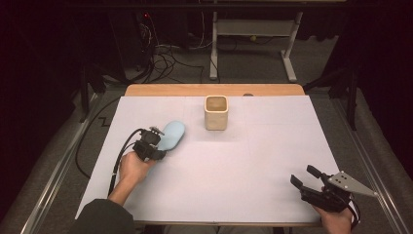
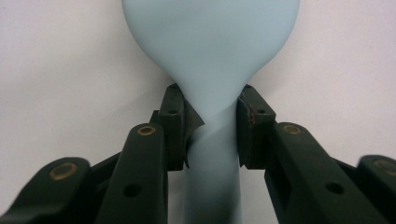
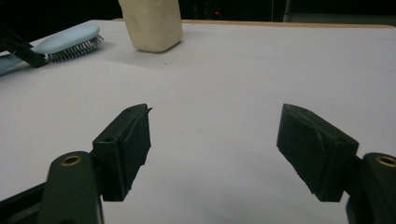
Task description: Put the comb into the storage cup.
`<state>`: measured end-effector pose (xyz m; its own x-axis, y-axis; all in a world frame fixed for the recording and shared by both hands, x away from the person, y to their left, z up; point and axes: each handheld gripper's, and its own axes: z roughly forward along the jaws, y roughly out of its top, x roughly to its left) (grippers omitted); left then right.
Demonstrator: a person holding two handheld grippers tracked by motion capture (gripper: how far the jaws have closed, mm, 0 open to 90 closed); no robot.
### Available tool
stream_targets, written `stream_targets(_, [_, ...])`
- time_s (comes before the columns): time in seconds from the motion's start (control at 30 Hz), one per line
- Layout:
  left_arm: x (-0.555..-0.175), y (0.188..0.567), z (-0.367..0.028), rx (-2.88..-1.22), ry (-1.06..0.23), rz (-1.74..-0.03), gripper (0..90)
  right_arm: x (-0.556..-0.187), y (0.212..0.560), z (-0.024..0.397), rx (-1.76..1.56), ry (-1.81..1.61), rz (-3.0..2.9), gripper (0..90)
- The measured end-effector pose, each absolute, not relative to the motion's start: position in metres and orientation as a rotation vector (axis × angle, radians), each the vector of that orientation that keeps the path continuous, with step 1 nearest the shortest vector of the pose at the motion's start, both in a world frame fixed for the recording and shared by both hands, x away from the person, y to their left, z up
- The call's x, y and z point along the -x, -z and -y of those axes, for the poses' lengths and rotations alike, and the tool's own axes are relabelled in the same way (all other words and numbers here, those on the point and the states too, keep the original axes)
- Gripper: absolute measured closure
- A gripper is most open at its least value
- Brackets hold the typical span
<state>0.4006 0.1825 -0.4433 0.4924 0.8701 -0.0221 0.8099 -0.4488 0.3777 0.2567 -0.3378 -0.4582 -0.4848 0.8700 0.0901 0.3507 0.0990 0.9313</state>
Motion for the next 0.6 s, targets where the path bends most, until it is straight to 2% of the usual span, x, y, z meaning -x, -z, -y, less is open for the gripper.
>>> stream_targets(0.6, [-0.3931,0.4360,-0.1809,-2.365,-0.249,-1.335,69.1,-0.2565,0.4581,0.3380,-1.194,-1.383,-1.888,26.7])
